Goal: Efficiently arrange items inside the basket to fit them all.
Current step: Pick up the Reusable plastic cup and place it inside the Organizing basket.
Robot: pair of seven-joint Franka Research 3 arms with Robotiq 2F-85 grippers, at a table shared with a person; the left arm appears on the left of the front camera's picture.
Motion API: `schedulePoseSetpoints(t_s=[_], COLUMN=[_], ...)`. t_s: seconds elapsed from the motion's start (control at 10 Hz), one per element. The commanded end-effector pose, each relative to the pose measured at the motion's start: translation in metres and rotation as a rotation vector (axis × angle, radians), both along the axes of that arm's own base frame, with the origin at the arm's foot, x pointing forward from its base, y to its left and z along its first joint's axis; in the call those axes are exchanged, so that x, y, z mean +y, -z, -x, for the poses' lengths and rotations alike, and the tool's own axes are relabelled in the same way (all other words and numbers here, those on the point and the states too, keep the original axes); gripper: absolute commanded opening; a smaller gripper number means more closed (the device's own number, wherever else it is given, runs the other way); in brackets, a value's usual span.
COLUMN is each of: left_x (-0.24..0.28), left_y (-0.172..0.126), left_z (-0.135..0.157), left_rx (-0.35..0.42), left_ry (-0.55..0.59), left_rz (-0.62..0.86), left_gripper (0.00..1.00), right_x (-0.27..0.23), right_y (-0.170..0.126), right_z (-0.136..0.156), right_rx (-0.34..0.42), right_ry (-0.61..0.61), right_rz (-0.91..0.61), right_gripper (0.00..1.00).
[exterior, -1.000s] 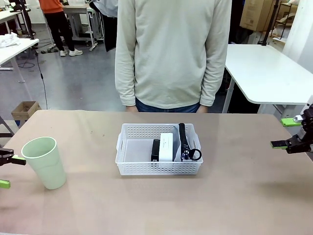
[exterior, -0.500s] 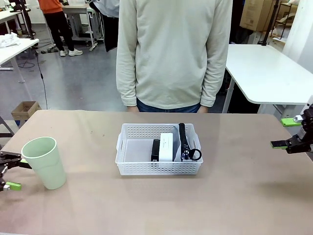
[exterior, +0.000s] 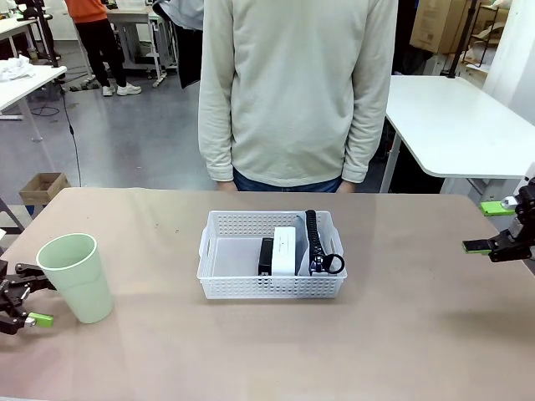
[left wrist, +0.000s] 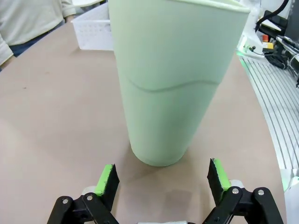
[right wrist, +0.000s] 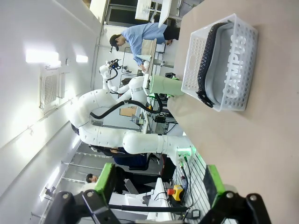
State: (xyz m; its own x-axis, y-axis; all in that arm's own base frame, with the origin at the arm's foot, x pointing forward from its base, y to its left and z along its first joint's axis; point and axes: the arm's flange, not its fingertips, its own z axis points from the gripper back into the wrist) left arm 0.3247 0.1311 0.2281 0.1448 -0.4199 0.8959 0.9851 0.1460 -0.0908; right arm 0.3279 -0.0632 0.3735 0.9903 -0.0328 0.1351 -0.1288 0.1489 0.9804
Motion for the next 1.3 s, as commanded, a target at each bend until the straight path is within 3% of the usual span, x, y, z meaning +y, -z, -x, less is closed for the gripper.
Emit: schedulePoseSetpoints(t_s=[0.0,0.1,1.2], left_x=[-0.0061,0.0000,-0.0031], left_y=[0.0040,0.0000,0.0048], left_z=[0.0019,0.0000,-0.0017], left_rx=[-0.002,0.000,0.014], left_ry=[-0.069,0.000,-0.020], left_rz=[-0.042,0.000,0.031], left_gripper=[1.00,1.00,1.00], right_x=[0.0012,0.0012,0.0012], right_y=[-0.0038,-0.0038,-0.0038], right_z=[-0.0001,-0.0001,-0.0001], right_rx=[0.017,0.017,0.017], right_ry=[0.010,0.010,0.010], right_rz=[0.006,0.006,0.006], right_gripper=[1.00,1.00,1.00])
